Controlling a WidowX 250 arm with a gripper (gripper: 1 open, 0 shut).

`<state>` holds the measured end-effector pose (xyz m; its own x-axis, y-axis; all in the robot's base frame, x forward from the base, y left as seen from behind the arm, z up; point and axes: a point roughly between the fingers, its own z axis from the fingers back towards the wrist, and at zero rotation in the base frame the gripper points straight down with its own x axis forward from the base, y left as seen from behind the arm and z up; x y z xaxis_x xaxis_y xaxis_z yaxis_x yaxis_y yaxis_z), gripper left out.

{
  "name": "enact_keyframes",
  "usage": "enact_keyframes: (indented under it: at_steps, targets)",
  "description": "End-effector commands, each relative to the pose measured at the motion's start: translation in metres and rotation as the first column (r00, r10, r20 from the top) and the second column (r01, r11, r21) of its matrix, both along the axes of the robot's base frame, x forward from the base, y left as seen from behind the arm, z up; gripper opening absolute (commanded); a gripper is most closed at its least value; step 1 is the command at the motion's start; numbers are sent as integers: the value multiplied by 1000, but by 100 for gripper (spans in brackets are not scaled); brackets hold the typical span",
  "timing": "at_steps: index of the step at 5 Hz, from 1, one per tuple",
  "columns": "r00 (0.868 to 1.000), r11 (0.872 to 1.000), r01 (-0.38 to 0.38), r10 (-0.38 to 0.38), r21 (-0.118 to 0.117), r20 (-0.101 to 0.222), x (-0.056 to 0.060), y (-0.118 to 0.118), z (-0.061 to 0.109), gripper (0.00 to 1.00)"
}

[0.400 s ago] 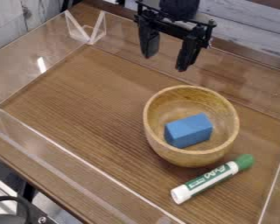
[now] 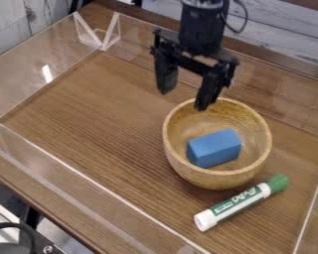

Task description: Remove the blue block from inside the brown bowl and put it on the table

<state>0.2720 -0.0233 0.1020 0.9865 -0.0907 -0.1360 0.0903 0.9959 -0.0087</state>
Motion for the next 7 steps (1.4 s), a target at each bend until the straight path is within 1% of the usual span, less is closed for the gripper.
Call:
enact_keyframes:
  at_steps: [1, 2, 3, 7]
  targets:
    - [992, 996, 89, -88, -8, 93, 0, -11, 15, 100]
    - [987, 991, 131, -130, -9, 96, -1, -16, 10, 100]
    - [984, 988, 155, -153, -12, 92, -2, -20, 6, 100]
    - [975, 979, 205, -202, -18, 86, -5, -32, -16, 100]
